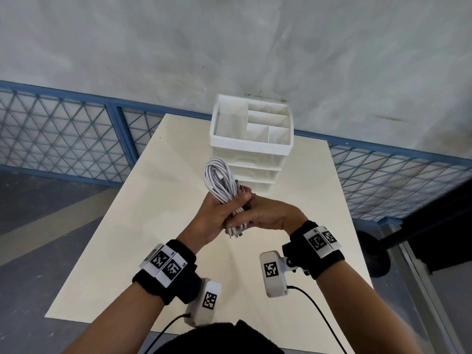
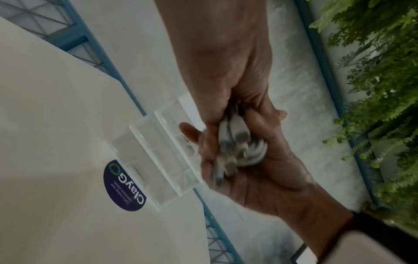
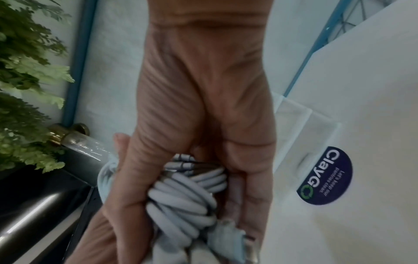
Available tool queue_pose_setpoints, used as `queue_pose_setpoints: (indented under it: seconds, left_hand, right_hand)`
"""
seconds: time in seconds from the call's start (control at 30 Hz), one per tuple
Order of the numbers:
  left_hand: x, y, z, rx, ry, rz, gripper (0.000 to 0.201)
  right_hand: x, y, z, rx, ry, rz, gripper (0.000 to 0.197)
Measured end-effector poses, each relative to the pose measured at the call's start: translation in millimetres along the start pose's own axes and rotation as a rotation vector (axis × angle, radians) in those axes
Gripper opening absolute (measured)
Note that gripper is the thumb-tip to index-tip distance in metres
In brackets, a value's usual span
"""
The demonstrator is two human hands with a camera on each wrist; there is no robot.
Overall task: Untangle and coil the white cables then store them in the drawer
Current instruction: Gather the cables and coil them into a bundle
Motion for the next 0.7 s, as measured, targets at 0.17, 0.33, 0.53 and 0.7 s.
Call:
queue_pose_setpoints:
  seconds: [0.17, 0.33, 0.53, 0.7]
  left_hand:
    - [-5.4, 3.2, -10.1, 0.038, 0.006, -0.127, 0.029]
    - [-4.6, 8.4, -5.4, -0.021, -0.106, -0.166, 0.013]
    - [13.7, 6.2, 4.1, -0.191, -0.030, -0.053, 0.019]
    - [-2.5, 12.9, -9.7, -0.135, -0.164, -0.228, 0.016]
  right_hand:
    - [-5.8, -2.4, 0.9, 0.063, -0.069, 0.097, 0.024]
    - [-5.5, -0.7, 4.9, 0.067, -0.056, 0.147, 0.014]
    - [-17.3, 6.3, 16.2, -0.112, -0.160, 0.169, 0.012]
    - [-19.0, 6.5, 19.0, -0.165, -0.045, 0.192, 0.026]
Point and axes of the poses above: each hand's wrist, its own y-axis towards the middle knuckle, its own z-axis out of the palm, x = y × z, the point moved 1 cm from there along y, towards the middle knuckle, and after that the axes turned 2 degrees about -x, right-handed, at the moved point
